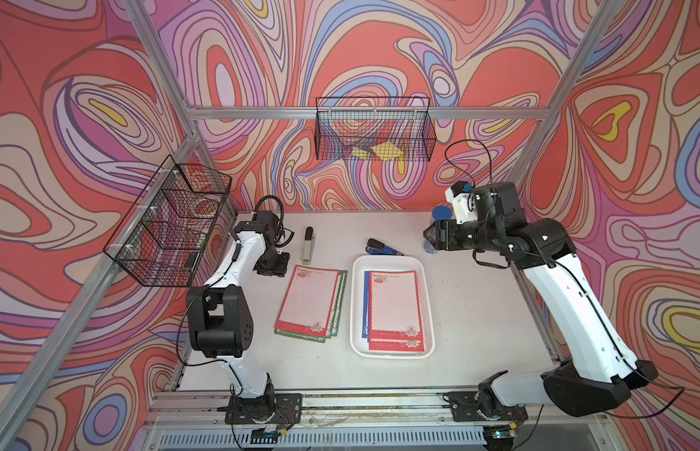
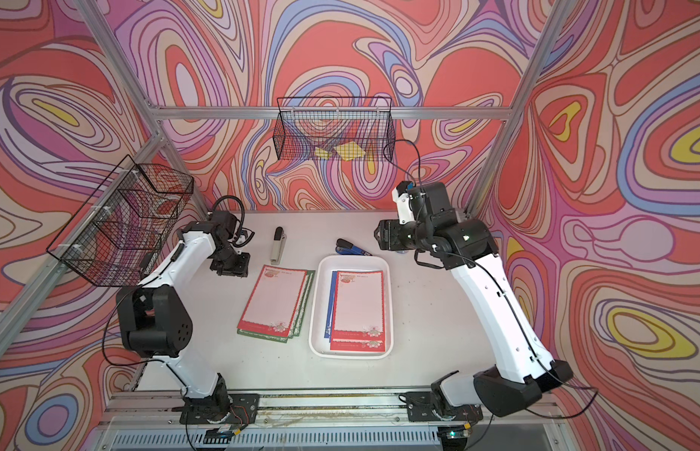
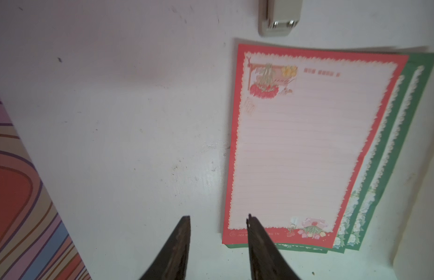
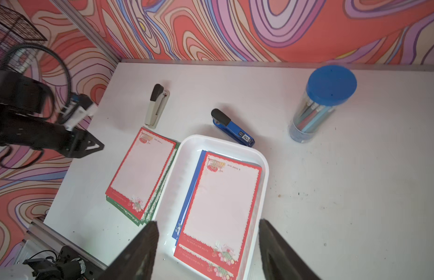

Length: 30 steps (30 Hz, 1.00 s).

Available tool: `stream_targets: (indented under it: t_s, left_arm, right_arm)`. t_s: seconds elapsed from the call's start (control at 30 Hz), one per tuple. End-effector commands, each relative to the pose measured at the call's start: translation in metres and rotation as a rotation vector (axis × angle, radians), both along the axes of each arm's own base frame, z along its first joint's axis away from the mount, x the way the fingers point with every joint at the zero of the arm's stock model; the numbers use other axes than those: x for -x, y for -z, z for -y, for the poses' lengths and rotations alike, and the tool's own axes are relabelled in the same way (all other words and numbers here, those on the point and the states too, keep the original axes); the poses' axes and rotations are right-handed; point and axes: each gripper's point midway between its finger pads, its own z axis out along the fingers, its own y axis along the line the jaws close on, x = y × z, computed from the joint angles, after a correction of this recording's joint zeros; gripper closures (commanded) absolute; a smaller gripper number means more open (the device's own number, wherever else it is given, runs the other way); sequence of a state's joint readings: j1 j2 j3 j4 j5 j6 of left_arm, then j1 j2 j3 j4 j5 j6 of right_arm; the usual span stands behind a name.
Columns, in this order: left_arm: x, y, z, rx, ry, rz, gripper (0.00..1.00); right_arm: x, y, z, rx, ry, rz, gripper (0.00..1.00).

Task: Take out the stationery paper from the storage box
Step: Place the stationery paper at the center of the board, then pick up the stationery paper from the storage box.

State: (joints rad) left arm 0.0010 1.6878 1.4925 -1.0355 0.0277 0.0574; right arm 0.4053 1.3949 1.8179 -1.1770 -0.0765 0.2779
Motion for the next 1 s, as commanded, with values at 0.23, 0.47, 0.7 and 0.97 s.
stream_targets:
  t_s: [0.23,0.47,0.7,0.97]
  left_arm:
    - [0.023,-0.104,0.077,0.211,0.083,0.336,0.58]
    - [0.033,-0.113,0.128,0.456,0.133,0.345,0.58]
    - [0.025,-0.093,0.153,0.593,0.225,0.421,0.58]
    - [0.024,-0.055,0.180,0.765,0.271,0.359,0.57]
  right_arm:
    - [0.006,0.072,0.007,-0.008,0.145,-0.200,0.31]
    - [0.016,0.115,-0.008,0.006,0.196,-0.284,0.29]
    - [0.020,0.172,-0.030,0.063,0.249,-0.333,0.24]
    - [0.012,0.232,-0.044,0.070,0.277,-0.384,0.24]
